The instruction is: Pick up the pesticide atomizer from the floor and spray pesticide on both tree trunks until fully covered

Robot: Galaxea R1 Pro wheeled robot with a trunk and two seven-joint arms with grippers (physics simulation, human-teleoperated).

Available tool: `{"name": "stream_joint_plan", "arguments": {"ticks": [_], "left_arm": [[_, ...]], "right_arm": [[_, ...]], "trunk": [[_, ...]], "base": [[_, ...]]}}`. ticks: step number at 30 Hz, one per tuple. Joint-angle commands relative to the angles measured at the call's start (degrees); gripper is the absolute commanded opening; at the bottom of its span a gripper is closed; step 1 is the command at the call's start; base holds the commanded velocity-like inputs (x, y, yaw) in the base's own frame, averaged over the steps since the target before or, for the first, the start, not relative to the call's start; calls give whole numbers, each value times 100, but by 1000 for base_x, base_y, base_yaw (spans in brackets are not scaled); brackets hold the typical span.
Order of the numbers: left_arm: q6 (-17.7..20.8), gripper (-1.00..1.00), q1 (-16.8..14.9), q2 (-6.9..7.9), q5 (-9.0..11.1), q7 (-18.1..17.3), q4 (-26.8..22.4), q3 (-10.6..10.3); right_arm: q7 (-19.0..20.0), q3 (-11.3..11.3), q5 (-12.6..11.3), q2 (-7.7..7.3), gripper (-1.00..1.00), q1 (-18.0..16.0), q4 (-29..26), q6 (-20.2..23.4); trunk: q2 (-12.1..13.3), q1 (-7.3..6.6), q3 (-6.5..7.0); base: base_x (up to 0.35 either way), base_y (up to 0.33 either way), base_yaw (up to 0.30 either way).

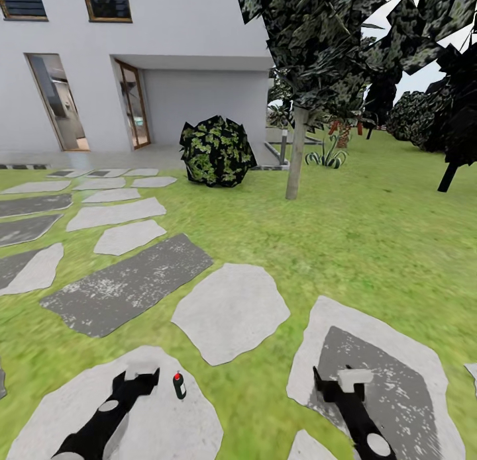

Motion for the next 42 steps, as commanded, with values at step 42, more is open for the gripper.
{"name": "stream_joint_plan", "arguments": {"ticks": [42], "left_arm": [[120, 100, -494, 6, -21, -43, -5, -16]], "right_arm": [[-453, 32, -24, 11, 100, -1044, 609, 1018]], "trunk": [[-202, 109, -97]], "base": [[32, -69, 42]]}}
